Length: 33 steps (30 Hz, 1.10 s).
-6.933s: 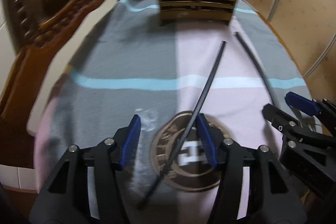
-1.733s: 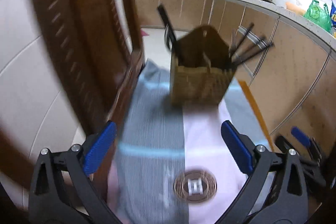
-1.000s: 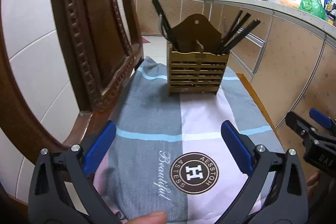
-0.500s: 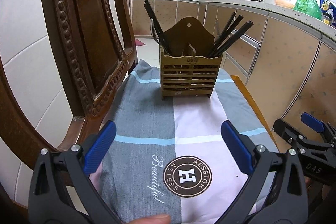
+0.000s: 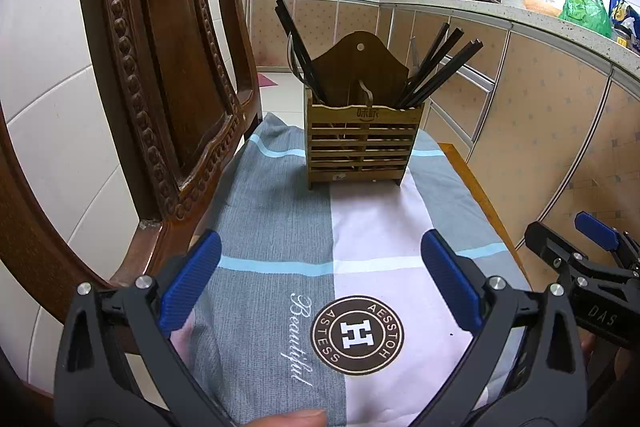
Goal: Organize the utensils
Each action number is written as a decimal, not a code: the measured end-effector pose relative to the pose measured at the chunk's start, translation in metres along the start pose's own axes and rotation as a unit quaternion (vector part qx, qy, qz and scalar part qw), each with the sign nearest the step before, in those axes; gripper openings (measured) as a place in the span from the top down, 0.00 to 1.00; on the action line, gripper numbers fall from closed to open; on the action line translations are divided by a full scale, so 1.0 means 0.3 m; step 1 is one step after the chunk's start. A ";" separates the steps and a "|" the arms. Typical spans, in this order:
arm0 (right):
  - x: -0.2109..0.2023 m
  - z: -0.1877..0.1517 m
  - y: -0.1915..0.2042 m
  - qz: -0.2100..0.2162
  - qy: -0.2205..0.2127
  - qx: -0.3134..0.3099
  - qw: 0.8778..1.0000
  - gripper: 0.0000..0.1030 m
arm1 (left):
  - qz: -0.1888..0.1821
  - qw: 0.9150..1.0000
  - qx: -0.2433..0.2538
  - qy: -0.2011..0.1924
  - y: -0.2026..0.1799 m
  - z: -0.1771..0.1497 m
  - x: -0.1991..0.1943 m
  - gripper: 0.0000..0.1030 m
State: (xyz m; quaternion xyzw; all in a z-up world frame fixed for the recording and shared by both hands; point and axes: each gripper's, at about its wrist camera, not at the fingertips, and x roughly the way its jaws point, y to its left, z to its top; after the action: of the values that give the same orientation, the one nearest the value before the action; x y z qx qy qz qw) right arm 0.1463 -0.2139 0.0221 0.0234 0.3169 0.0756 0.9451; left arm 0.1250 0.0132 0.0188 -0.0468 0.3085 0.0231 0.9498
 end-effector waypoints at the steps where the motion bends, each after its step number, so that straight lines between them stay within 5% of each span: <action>1: 0.000 0.000 0.000 0.000 0.000 0.000 1.000 0.03 | 0.000 1.000 0.000 0.000 0.000 0.000 0.000 0.04; 33: 0.004 0.001 -0.002 -0.002 0.000 -0.001 1.000 0.03 | -0.007 1.000 -0.008 0.006 0.003 -0.001 0.000 0.04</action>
State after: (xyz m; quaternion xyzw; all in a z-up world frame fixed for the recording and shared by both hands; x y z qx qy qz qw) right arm 0.1475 -0.2142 0.0215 0.0218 0.3169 0.0736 0.9453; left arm 0.1249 0.0141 0.0185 -0.0572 0.3136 0.0183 0.9476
